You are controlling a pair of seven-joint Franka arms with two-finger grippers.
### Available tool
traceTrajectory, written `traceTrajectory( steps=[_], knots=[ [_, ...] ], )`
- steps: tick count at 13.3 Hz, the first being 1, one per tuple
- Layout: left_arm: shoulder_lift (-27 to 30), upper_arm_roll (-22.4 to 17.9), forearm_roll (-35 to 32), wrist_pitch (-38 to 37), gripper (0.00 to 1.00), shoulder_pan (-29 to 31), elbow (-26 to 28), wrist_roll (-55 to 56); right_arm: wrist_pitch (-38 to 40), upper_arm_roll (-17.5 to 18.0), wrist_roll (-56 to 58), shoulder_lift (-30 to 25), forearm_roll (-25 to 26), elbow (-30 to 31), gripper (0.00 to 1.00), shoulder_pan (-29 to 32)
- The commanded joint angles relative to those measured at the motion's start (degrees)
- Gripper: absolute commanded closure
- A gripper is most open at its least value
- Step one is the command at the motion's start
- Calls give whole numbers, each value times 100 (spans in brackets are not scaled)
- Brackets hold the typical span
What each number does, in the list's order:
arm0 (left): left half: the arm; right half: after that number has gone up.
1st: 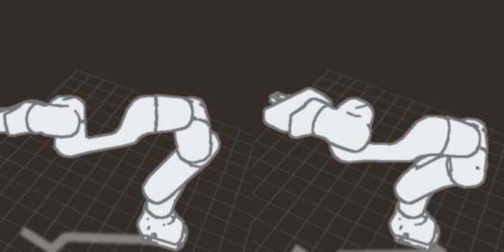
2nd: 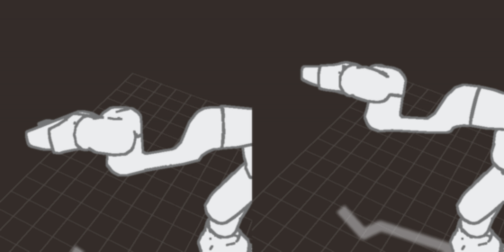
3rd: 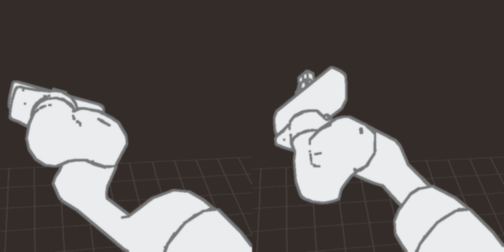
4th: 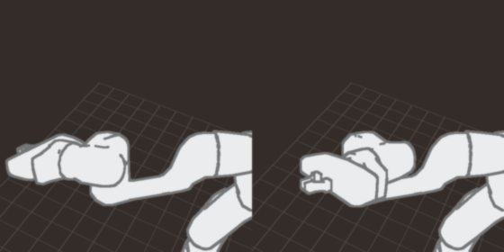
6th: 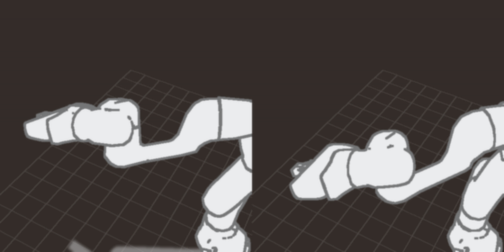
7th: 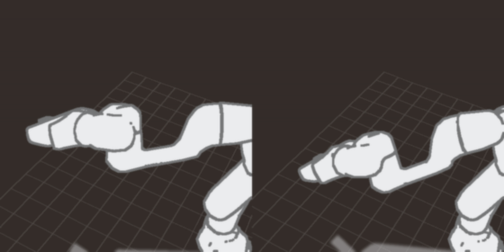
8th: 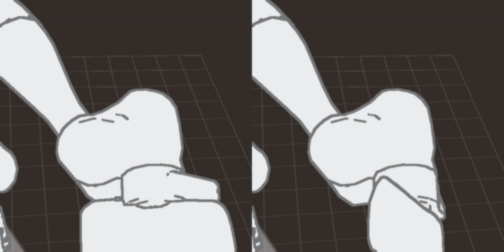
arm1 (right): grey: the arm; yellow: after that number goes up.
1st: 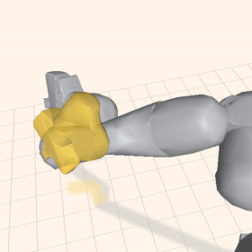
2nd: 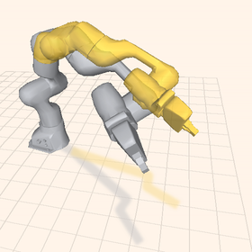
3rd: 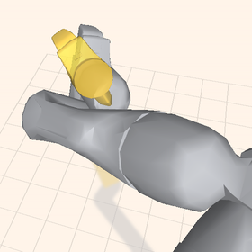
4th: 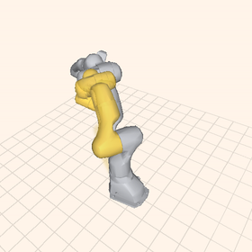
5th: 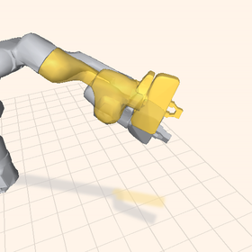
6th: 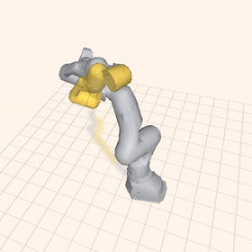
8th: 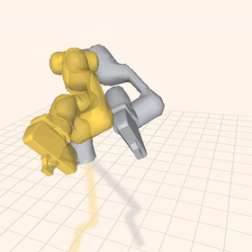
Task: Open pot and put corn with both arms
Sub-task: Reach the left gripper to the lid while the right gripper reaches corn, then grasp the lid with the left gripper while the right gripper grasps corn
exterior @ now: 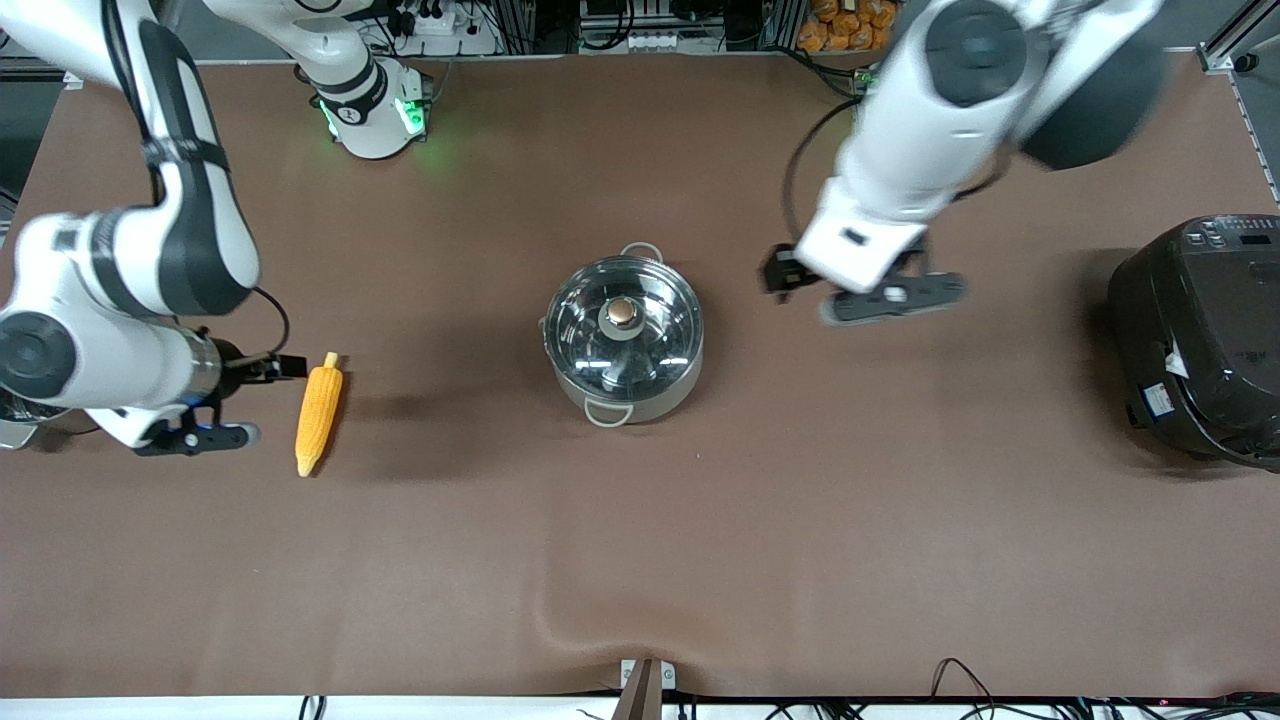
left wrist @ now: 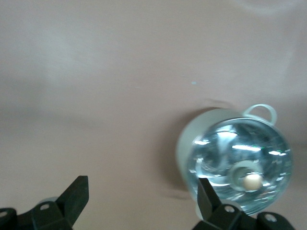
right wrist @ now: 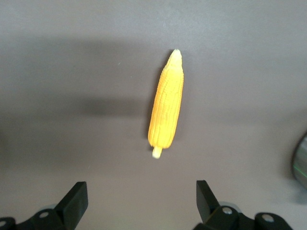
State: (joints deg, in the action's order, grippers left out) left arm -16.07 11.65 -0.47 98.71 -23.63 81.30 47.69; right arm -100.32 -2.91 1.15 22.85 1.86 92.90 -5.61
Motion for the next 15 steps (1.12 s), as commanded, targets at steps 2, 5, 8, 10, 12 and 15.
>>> traceTrajectory(
  steps=[2,5,8,10,12,15],
  knots=[
    [-1018,-154,21,605,0,-800,-657,1355,-1258,36,-37,-18,78,1061,0,236],
    [-1477,-163,-84,859,0,-1108,-853,1542,-2008,45,104,473,69,1309,0,500],
    [-1723,-163,-111,1071,0,-1346,-853,1726,-2517,45,-36,904,-122,1310,0,500],
    [-1847,-190,-199,1098,0,-1486,-844,1797,-2633,45,-237,1028,-500,1309,0,456],
    [-1987,-199,-243,1255,0,-1601,-835,1832,-2703,45,-344,1168,-511,1301,0,473],
    [-2198,-199,-445,1423,2,-1733,-835,1990,-2643,45,-282,1274,-511,1309,0,500]
  ],
)
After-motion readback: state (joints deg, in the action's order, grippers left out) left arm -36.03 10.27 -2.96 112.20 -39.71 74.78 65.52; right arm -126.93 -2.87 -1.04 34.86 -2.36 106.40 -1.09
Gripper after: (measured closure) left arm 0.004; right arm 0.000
